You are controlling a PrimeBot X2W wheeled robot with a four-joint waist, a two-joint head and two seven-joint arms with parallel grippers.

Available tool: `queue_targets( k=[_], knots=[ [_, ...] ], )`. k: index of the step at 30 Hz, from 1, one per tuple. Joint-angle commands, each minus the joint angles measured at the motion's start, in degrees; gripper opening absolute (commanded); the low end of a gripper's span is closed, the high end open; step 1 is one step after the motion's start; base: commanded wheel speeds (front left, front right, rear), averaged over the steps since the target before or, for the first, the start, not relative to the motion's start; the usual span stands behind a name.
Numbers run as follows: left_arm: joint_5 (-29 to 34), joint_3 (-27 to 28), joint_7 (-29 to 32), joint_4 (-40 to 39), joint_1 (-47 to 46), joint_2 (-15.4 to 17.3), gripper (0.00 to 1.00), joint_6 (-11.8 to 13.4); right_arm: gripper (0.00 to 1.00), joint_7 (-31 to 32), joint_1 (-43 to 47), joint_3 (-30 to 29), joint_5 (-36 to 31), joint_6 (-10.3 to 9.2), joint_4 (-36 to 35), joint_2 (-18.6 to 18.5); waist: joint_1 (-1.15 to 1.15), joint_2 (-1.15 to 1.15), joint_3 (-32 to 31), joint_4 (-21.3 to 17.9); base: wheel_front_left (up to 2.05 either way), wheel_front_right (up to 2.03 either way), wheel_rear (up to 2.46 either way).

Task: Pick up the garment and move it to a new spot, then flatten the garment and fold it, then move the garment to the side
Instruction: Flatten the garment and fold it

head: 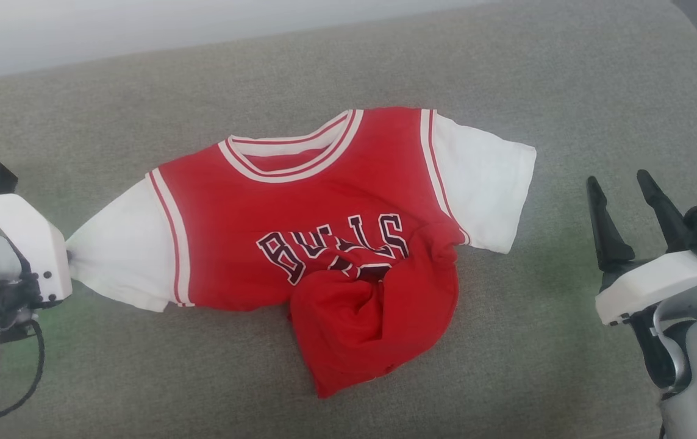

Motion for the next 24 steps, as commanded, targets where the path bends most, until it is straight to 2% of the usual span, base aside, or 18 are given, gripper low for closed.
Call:
queue_targets(
  k=[1,16,24],
  knots=[
    [-0.24,-0.40,0.03,0.85,1.86,-0.54,1.00,0.36,1.00,0.40,0.50,0.12,0.68,-0.11,-0.70,-0.09,0.00,0.00,-0.51,0.35,0.00,0.00,0.00],
    [0.63,-2.14,2.54,0.24,-3.36,-0.10,1.00,-0.51,1.00,2.63,0.33,1.36,4.32,-0.11,-6.03,-1.66,0.00,0.00,-1.01,1.93,0.00,0.00,0.00],
    [0.16,-3.56,4.50,3.56,-5.58,-1.83,1.00,-1.22,1.00,3.72,-0.20,0.66,5.36,-0.11,-8.73,-1.70,0.00,0.00,0.65,1.76,0.00,0.00,0.00]
  ],
)
